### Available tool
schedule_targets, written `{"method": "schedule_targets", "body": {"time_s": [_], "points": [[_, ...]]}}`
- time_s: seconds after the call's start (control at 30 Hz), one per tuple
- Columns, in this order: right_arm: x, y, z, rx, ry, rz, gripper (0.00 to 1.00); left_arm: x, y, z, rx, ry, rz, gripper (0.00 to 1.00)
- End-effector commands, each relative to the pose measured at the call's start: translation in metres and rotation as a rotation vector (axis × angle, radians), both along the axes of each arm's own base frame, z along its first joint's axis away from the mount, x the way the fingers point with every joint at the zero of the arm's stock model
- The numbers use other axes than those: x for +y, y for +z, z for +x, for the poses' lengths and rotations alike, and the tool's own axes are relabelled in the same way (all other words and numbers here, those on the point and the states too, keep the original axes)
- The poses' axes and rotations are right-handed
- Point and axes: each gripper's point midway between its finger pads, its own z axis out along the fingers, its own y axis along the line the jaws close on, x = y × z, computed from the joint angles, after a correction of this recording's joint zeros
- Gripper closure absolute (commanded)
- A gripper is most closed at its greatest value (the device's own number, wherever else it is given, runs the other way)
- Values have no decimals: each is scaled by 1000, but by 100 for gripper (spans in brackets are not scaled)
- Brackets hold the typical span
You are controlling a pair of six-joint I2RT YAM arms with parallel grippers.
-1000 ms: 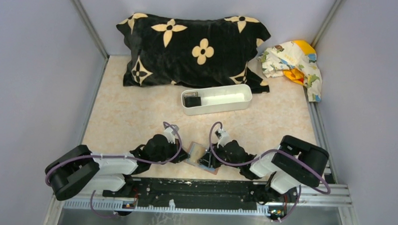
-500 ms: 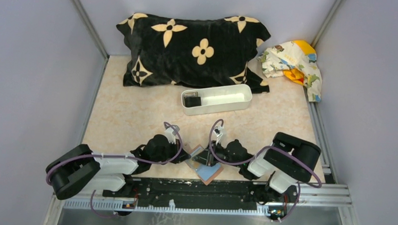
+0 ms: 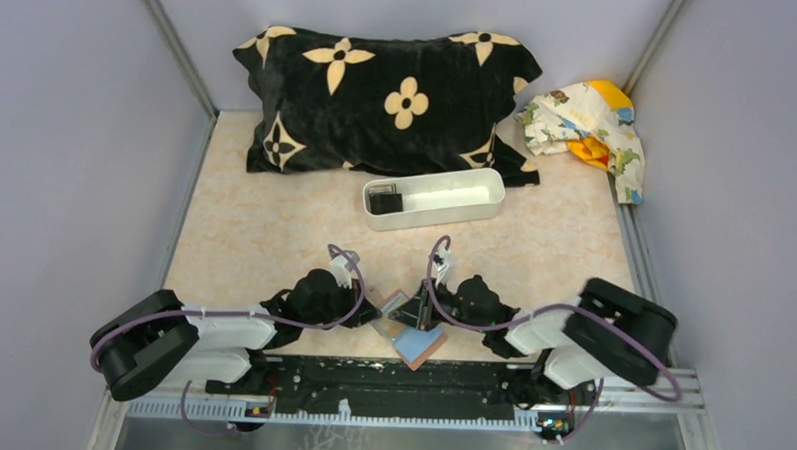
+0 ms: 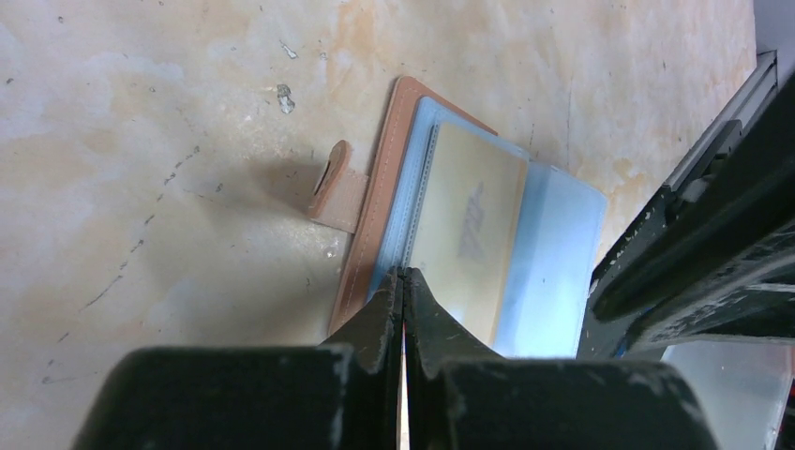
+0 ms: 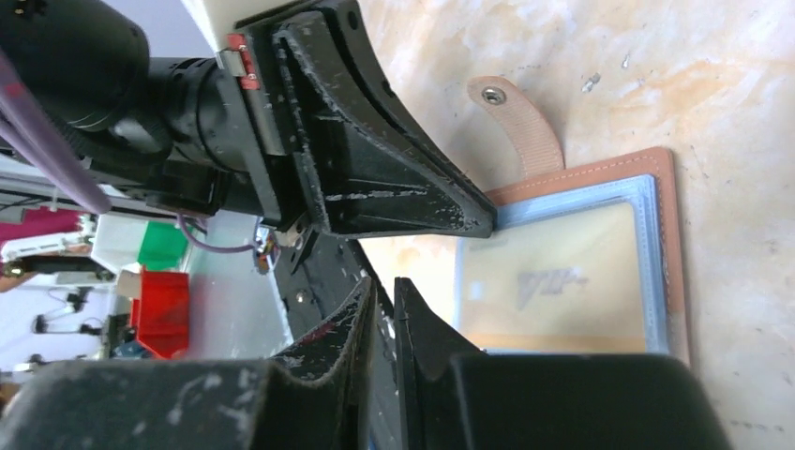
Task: Take the credit cards out of the card holder
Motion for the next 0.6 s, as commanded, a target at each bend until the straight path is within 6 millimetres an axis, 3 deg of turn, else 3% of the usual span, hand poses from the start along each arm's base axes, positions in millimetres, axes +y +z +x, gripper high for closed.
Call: {"method": "schedule_targets", "body": {"time_s": [0.0, 0.13, 0.57], "points": [[-16, -1, -1, -103, 16, -208, 90, 2, -4, 0, 16, 8, 29, 98], [-33, 0, -2, -145, 13, -327, 100, -1, 0, 3, 4, 13, 20, 96], [-32, -43, -13, -61, 32, -421, 100, -1, 9, 9, -18, 32, 17, 94]]}}
